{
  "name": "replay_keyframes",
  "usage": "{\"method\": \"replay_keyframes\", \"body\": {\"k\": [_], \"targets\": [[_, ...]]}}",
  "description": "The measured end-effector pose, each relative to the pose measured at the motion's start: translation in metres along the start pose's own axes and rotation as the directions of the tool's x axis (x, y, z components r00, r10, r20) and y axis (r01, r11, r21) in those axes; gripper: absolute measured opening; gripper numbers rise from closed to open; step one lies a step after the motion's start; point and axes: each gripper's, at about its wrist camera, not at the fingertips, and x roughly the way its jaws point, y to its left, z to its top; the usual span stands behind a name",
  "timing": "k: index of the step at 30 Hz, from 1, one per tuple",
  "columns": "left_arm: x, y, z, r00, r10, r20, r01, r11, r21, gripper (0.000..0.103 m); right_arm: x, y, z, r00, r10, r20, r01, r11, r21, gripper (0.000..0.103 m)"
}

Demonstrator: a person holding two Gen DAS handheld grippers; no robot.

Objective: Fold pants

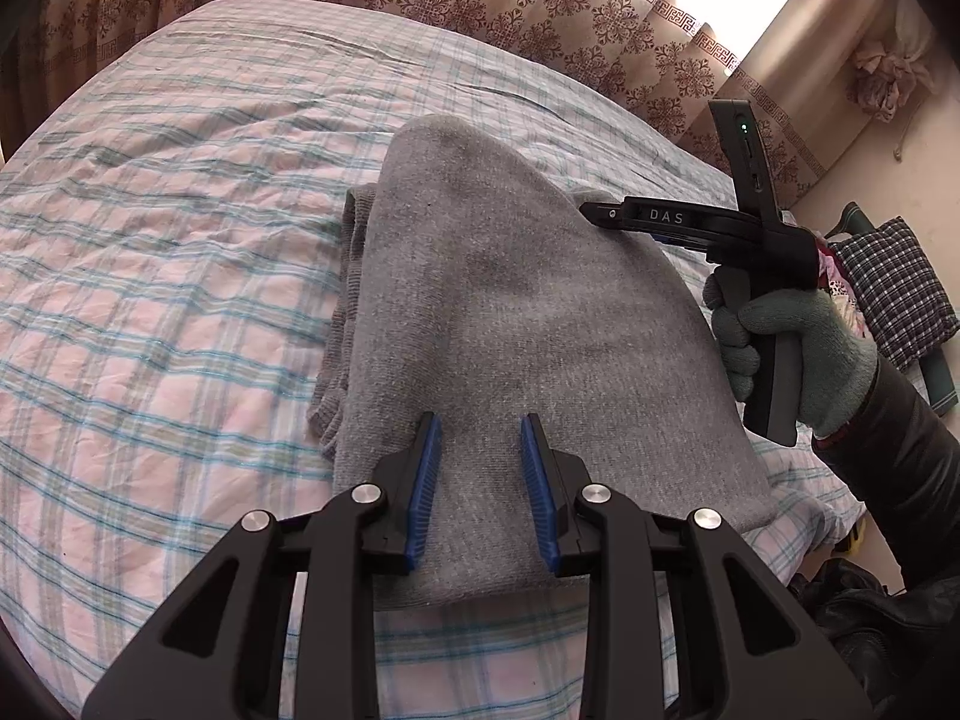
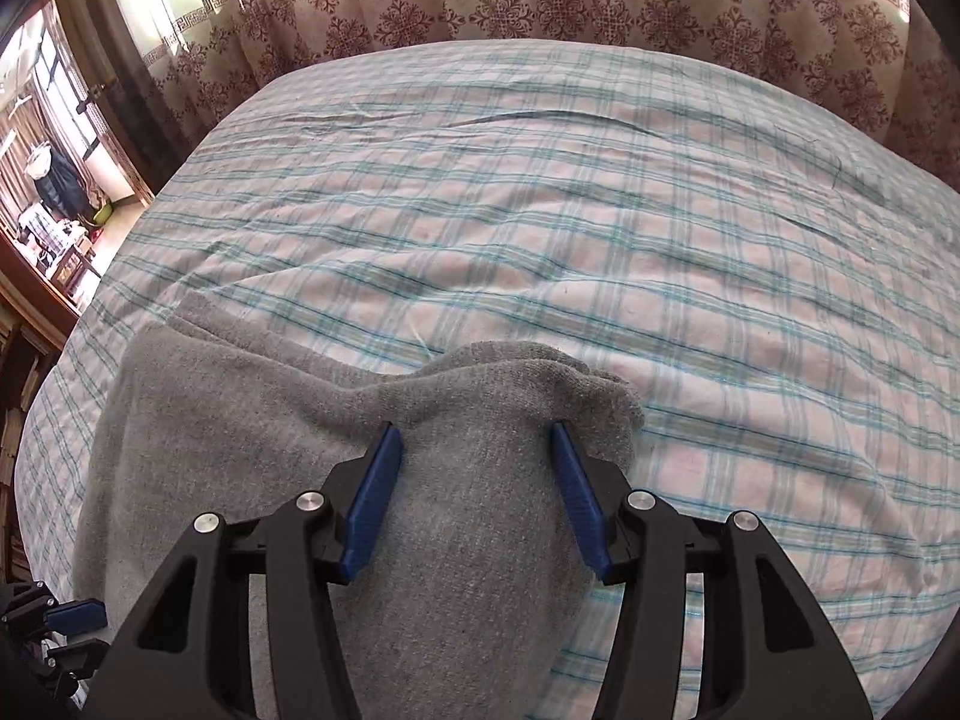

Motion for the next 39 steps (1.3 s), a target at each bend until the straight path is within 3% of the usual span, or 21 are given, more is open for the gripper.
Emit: {"method": "replay_keyframes", "body": {"k": [20, 35, 37, 39], "targets": [[0.001, -0.013, 0.001, 0.997, 0.075, -0.004, -0.074, 0.996, 0.05, 0.029, -0.033, 0.0, -0.008, 0.997, -0.039, 0.065, 0.039, 0.999, 0.008, 0.054], [-0.001, -0.03, 0.0, 0.985, 0.175, 0.007, -0.175, 0.978, 0.118, 0.03, -0.067, -0.013, -0.043, 0.996, -0.027, 0.09, 0.024, 0.999, 0.034, 0.056], [-0.002, -0.036, 0.0, 0.98, 0.197, 0.011, -0.196, 0.971, 0.137, 0.035, -0.07, -0.015, -0.048, 0.996, -0.022, 0.088, 0.019, 0.999, 0.04, 0.058], [-0.004, -0.043, 0.0, 0.979, 0.204, 0.018, -0.204, 0.967, 0.155, 0.047, -0.073, -0.018, -0.052, 0.996, -0.018, 0.089, 0.014, 0.999, 0.047, 0.062]]}}
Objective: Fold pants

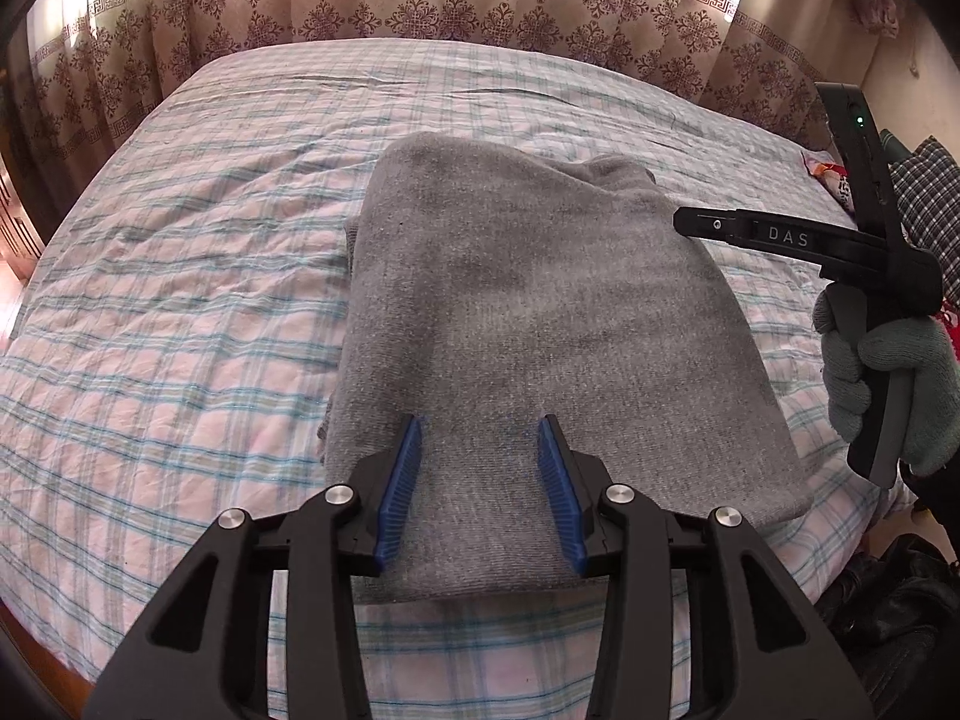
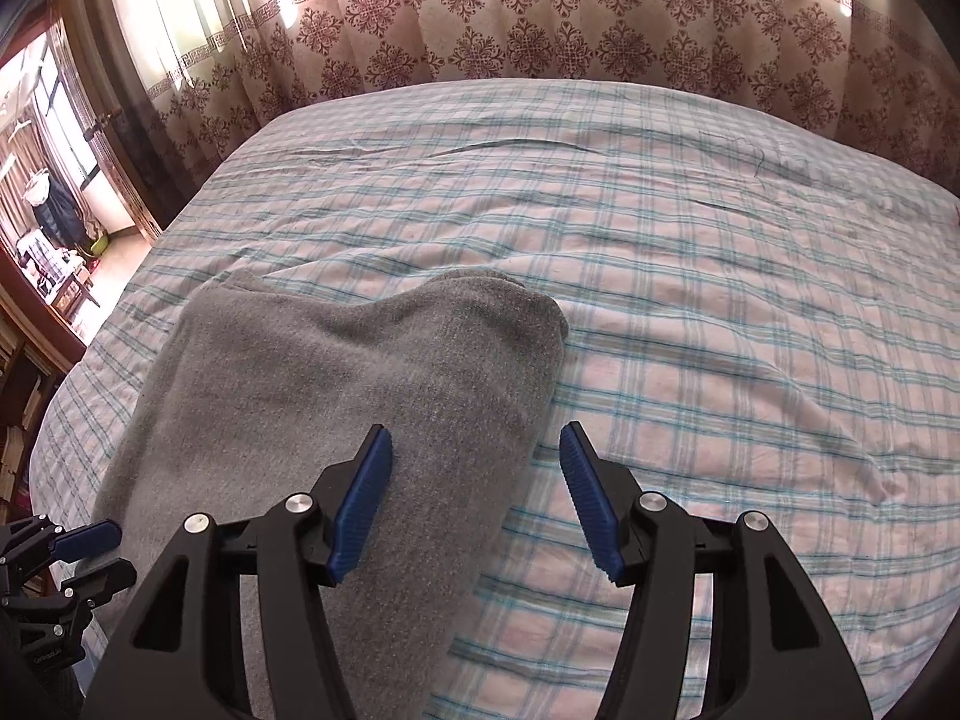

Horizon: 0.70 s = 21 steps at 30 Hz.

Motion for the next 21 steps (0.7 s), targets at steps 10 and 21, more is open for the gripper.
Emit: {"method": "replay_keyframes", "body": {"k": [10, 21], "targets": [[-0.017, 0.023, 0.02, 0.997, 0.055, 0.057, -0.052, 0.997, -0.053, 0.078, -0.007, -0.015, -0.015, 0.998, 0.05, -0.032, -0.048, 0.997, 0.063, 0.062], [0.034, 0.073, 0.054, 0.976, -0.217, -0.03, 0.206, 0.955, -0.215, 0.081, -0.007, -0.026, -0.021, 0.994, 0.096, -0.049, -0.089, 0.988, 0.124, 0.076]]}}
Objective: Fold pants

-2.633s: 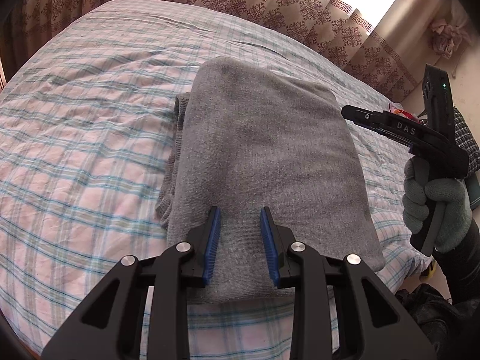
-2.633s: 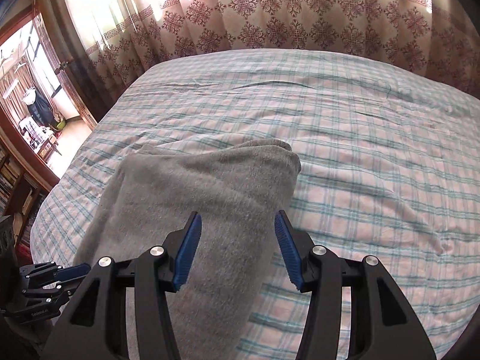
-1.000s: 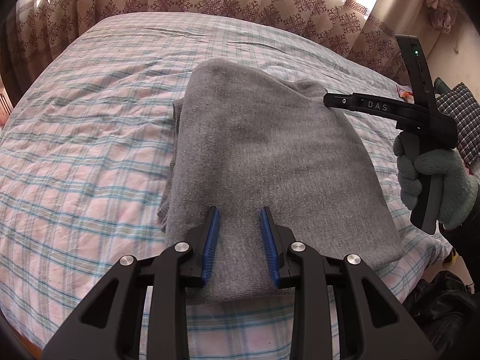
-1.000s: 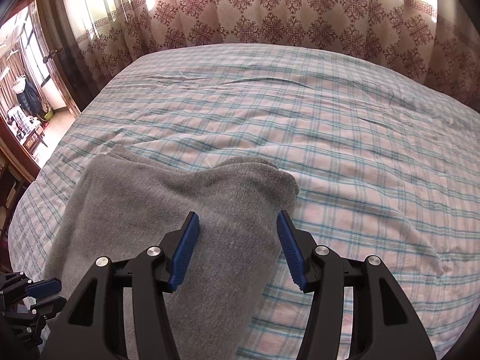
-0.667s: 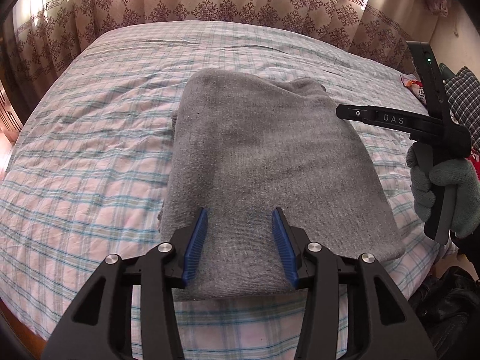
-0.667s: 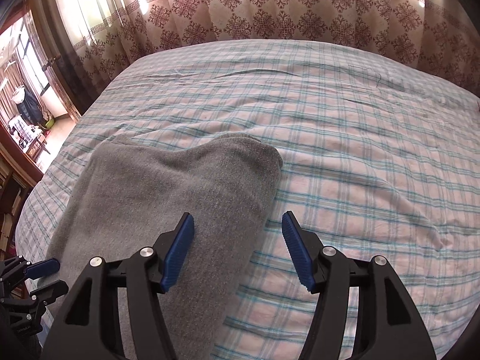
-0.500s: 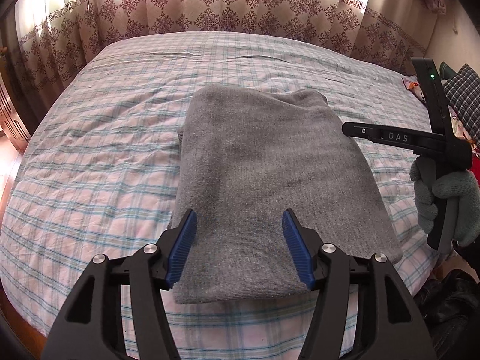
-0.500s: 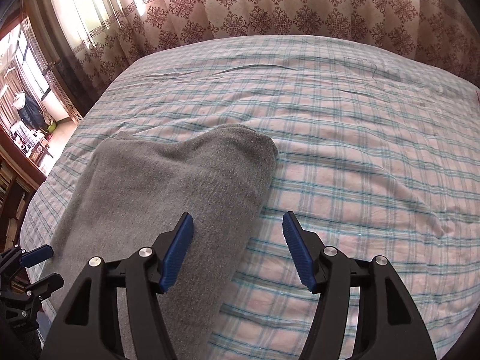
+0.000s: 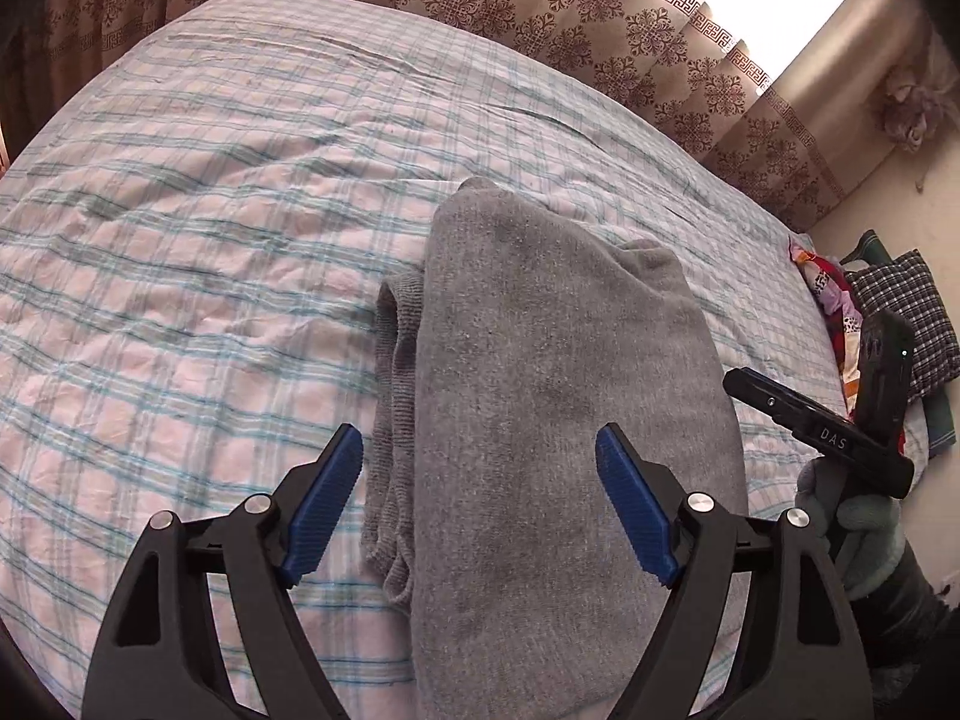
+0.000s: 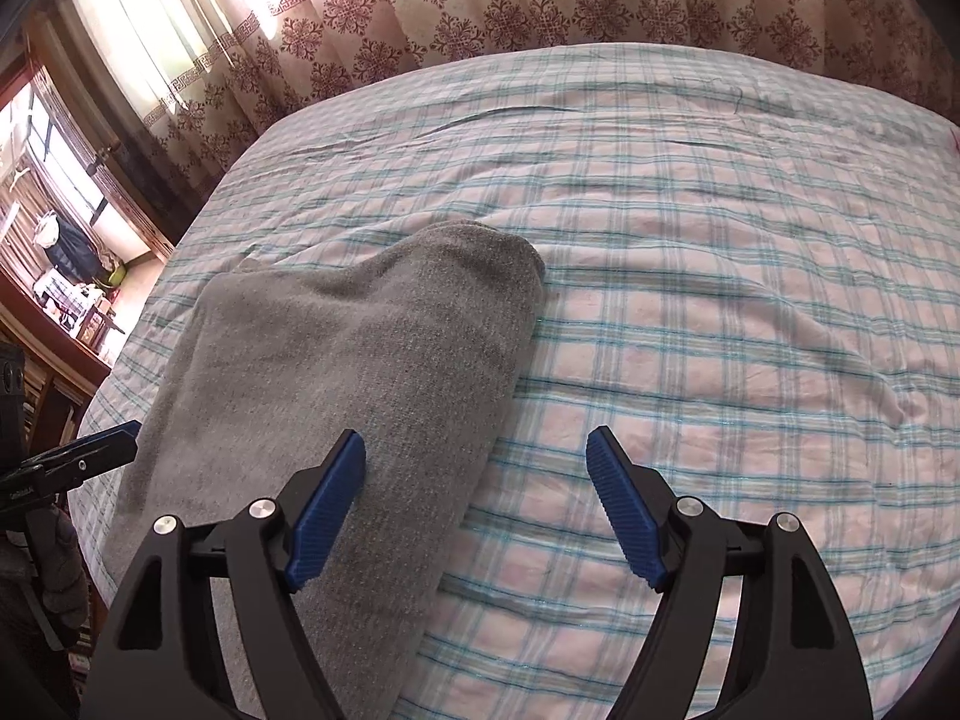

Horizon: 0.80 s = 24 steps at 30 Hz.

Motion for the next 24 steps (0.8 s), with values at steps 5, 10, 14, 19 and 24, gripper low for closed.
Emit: {"method": "replay_keyframes", "body": {"k": [5, 10, 14, 19, 24], "targets": [[0.03, 0.011, 0.019, 0.995, -0.066, -0.073, 0.065, 0.998, -0.023, 0.081, 0.003, -0.004, -0.001, 0.999, 0.047, -0.017, -0.046, 0.998, 0.038, 0.076], [0.051, 0.015, 0.028, 0.994, -0.055, -0.095, 0.055, 0.998, -0.011, 0.081, 0.006, -0.006, -0.001, 0.996, 0.084, -0.029, -0.082, 0.995, 0.051, 0.076], [0.063, 0.018, 0.033, 0.989, -0.085, -0.121, 0.084, 0.996, -0.009, 0.081, 0.011, -0.01, -0.002, 0.991, 0.126, -0.047, -0.122, 0.989, 0.079, 0.076], [0.072, 0.023, 0.034, 0.98, -0.147, -0.135, 0.146, 0.989, -0.022, 0.081, 0.021, -0.011, -0.004, 0.982, 0.173, -0.075, -0.164, 0.98, 0.111, 0.08], [0.076, 0.024, 0.033, 0.977, -0.164, -0.133, 0.164, 0.986, -0.018, 0.077, 0.038, -0.014, -0.01, 0.961, 0.252, -0.113, -0.228, 0.955, 0.19, 0.081]]}}
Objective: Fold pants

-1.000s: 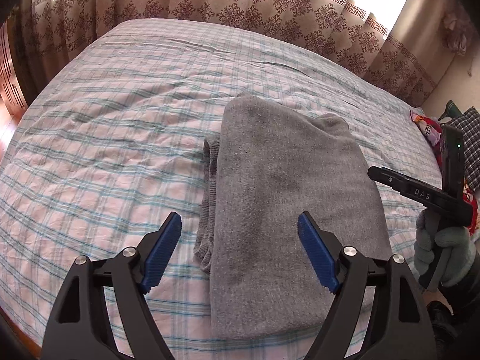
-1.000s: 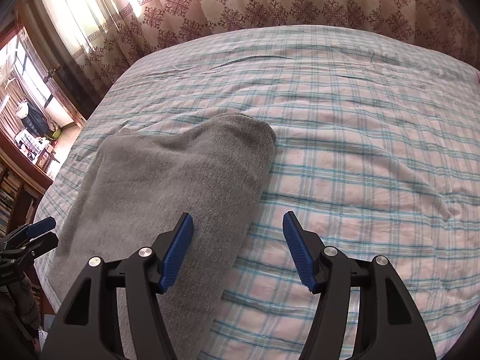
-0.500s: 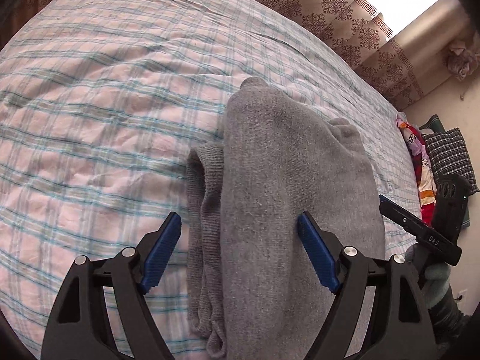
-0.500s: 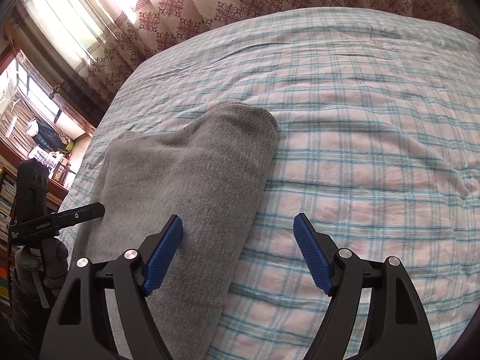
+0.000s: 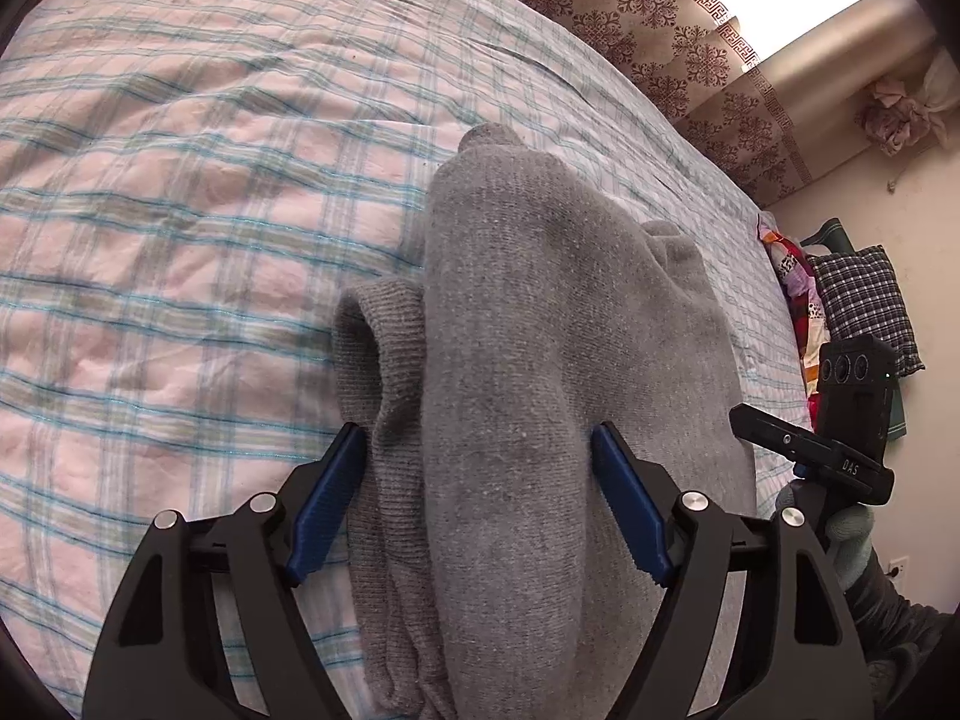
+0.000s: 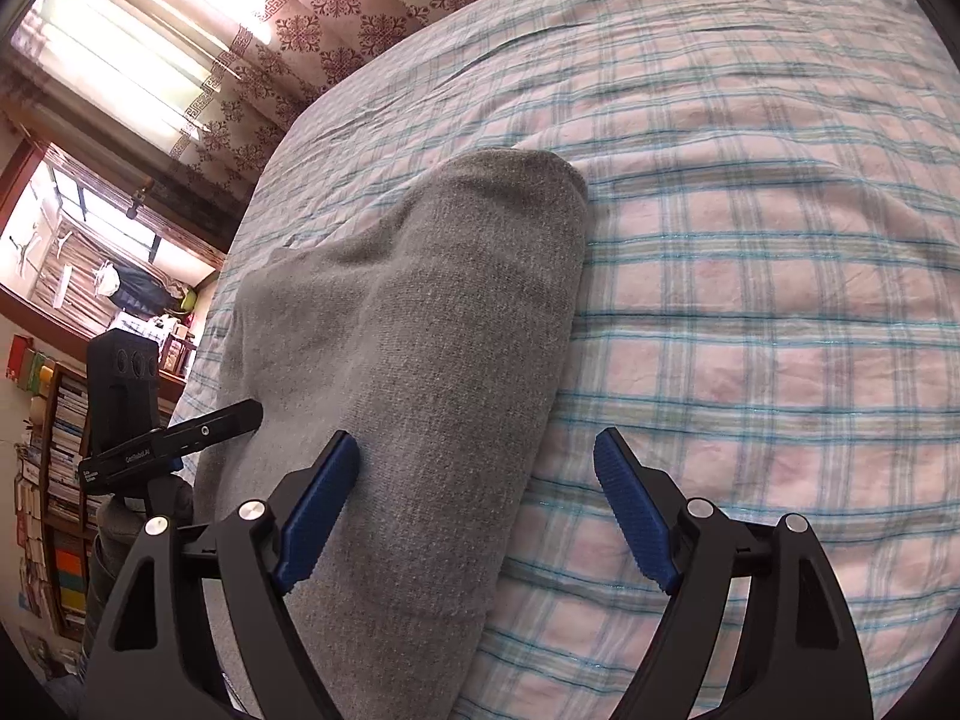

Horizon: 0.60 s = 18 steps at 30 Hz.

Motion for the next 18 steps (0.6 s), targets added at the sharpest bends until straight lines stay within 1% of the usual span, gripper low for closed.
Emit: {"method": "replay_keyframes", "body": {"k": [3, 5, 9, 11, 13, 15, 17, 18], "targets": [[-0.001, -0.001, -0.002, 1.0, -0.01, 0.001, 0.01, 1.0, 0.005, 0.072, 0.009, -0.005, -0.003, 0.999, 0.046, -0.019, -0.045, 0.998, 0.054, 0.081], [-0.002, -0.001, -0.003, 1.0, -0.021, 0.003, 0.021, 1.0, 0.005, 0.069, 0.015, -0.005, -0.006, 0.998, 0.067, -0.022, -0.065, 0.995, 0.071, 0.083], [-0.004, -0.002, -0.005, 1.0, -0.031, 0.004, 0.031, 1.0, 0.001, 0.064, 0.023, 0.004, -0.01, 0.996, 0.083, -0.027, -0.082, 0.995, 0.059, 0.083], [-0.006, -0.002, -0.006, 0.999, -0.035, 0.006, 0.035, 0.999, -0.001, 0.062, 0.029, 0.01, -0.012, 0.993, 0.113, -0.045, -0.11, 0.992, 0.053, 0.08], [-0.007, -0.004, -0.006, 0.999, -0.036, 0.012, 0.036, 0.999, 0.002, 0.056, 0.033, 0.017, -0.014, 0.992, 0.118, -0.053, -0.116, 0.993, 0.033, 0.079], [-0.009, -0.005, -0.007, 0.999, -0.037, 0.02, 0.037, 0.999, 0.003, 0.054, 0.036, 0.022, -0.014, 0.992, 0.116, -0.054, -0.116, 0.993, 0.018, 0.074], [-0.012, -0.005, -0.008, 0.999, -0.04, 0.029, 0.04, 0.999, -0.005, 0.051, 0.039, 0.024, -0.012, 0.99, 0.132, -0.057, -0.131, 0.991, 0.022, 0.059], [-0.014, -0.006, -0.009, 0.999, -0.042, 0.035, 0.043, 0.999, -0.007, 0.047, 0.038, 0.025, -0.011, 0.989, 0.136, -0.058, -0.135, 0.991, 0.013, 0.057]]}}
